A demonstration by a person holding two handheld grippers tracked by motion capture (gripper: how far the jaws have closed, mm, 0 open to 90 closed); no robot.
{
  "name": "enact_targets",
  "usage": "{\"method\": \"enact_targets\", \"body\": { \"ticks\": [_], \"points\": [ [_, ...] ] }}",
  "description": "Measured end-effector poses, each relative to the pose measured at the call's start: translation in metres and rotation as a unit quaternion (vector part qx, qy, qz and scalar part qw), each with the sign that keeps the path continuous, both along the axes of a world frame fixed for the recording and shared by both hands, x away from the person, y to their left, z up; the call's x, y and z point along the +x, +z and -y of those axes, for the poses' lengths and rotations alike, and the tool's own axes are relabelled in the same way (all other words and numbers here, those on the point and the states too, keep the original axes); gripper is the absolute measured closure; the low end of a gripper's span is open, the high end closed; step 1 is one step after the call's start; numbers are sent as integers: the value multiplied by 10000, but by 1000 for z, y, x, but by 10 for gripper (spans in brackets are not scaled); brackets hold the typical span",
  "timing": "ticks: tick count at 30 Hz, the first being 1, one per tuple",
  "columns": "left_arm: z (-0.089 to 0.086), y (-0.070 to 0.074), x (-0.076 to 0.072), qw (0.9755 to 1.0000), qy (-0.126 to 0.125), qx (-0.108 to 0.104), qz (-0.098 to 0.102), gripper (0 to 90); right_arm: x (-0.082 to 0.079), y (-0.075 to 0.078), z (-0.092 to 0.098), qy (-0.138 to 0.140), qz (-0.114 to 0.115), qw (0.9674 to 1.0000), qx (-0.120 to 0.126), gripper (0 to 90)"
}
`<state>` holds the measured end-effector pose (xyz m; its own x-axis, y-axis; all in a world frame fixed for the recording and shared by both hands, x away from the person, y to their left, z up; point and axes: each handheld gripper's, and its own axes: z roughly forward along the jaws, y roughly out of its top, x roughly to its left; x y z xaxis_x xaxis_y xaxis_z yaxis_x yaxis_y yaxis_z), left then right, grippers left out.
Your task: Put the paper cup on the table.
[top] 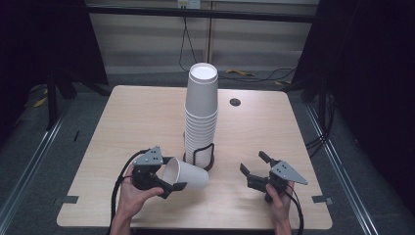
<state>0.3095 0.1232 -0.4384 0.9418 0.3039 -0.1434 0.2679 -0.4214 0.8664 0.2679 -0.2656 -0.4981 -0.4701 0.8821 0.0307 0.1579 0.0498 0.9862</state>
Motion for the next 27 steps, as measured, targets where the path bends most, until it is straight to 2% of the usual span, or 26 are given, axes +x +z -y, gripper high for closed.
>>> {"method": "enact_targets", "body": {
  "ticks": [6,8,11,12,18,21,27],
  "points": [
    [-8,4,-2,9997,40,249,-30,89,-4,-3,0,-144,269,9995,-26,137],
    [-14,5,-1,9997,88,222,-49,89,-6,-3,0,-114,360,9993,-1,136],
    [-20,7,2,9991,337,259,-78,88,-12,-5,3,5,666,9977,104,133],
    [-22,7,4,9986,424,306,-84,88,-13,-6,4,-39,717,9973,174,131],
    [-32,7,10,9965,653,509,-135,88,-14,-6,5,-71,711,9973,179,136],
    [-40,7,14,9943,908,499,-245,88,-13,-6,4,-119,707,9973,154,137],
    [-54,17,23,9913,1196,480,-253,88,-14,-6,4,-131,693,9974,168,136]
  ]
}}
